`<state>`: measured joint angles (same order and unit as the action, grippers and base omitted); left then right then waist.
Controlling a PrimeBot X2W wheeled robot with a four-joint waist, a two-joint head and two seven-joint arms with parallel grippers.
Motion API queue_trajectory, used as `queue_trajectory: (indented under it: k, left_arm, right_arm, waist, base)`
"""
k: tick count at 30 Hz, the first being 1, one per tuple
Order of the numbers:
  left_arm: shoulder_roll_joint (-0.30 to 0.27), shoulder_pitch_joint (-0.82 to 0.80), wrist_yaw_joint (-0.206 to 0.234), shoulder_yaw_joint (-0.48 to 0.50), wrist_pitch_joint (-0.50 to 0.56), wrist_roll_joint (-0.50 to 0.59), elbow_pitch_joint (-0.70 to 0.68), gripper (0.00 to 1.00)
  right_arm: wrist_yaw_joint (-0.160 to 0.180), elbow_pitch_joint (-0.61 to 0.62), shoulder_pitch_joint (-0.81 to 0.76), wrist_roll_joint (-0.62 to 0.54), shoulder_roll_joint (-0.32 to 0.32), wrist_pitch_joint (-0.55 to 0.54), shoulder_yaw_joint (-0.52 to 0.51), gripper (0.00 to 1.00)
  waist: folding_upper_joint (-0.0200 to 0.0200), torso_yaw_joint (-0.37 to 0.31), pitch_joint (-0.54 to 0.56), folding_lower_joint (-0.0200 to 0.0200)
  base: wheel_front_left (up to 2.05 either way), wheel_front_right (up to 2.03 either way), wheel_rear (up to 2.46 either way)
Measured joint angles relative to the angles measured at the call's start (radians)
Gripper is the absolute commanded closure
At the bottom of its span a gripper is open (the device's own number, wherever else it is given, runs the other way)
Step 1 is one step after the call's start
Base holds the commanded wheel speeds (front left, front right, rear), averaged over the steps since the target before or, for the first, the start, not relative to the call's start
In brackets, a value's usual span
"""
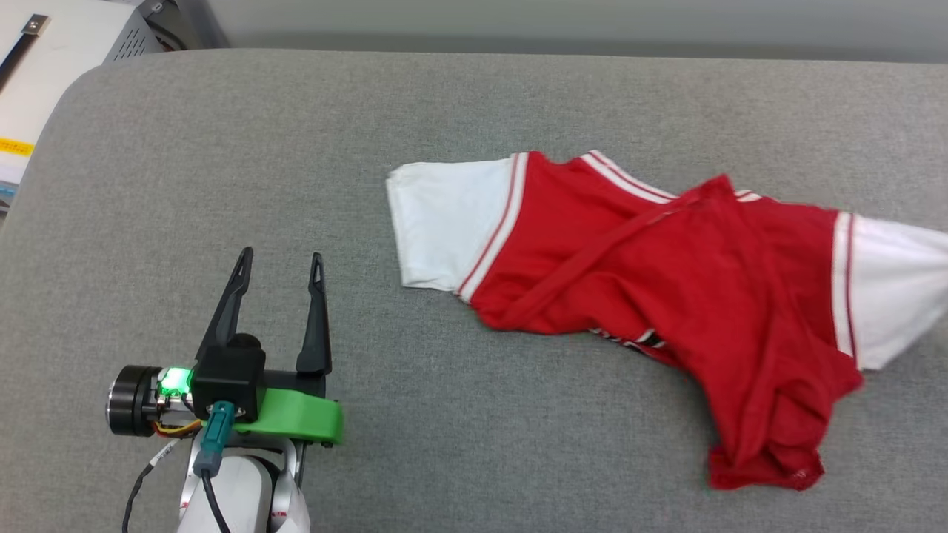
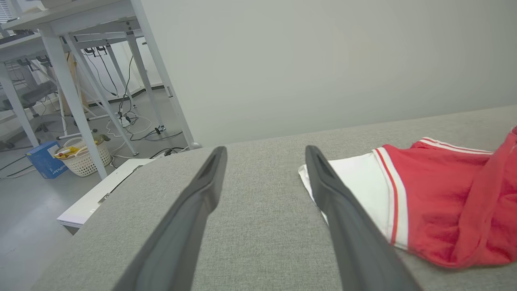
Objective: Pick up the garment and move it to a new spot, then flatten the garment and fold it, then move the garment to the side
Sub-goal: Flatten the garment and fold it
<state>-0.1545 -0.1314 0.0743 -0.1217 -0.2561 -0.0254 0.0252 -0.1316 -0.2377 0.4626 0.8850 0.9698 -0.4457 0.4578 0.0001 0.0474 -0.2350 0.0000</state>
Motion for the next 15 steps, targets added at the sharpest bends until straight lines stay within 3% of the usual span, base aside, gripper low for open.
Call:
queue_trajectory:
  k: [4,13,14,15]
  left_arm:
    - [0.003,-0.001,-0.001,-0.002,0.0,0.0,0.0,0.0]
    - [0.003,-0.004,-0.007,0.0,0.0,0.0,0.011,0.0]
    - [0.002,-0.004,-0.007,0.001,0.0,0.0,0.013,0.0]
    - [0.001,-0.004,-0.007,0.003,0.0,0.0,0.015,0.0]
  right_arm:
    - [0.0,-0.103,-0.041,-0.004,-0.019,-0.048,-0.058,1.0]
    - [0.0,-0.365,-0.052,-0.1,-0.192,-0.006,-0.11,1.0]
    - [0.0,-0.376,-0.05,-0.104,-0.199,0.013,-0.115,0.8]
    - [0.0,-0.387,-0.049,-0.109,-0.21,0.04,-0.121,0.55]
  waist:
    - [0.0,0.012,-0.015,0.0]
    - [0.0,0.044,-0.039,0.0]
    - [0.0,0.044,-0.038,0.0]
    - [0.0,0.044,-0.035,0.0]
  base:
    - [0.0,0.0,0.0]
    - [0.0,0.0,0.0]
    - [0.0,0.0,0.0]
    - [0.0,0.0,0.0]
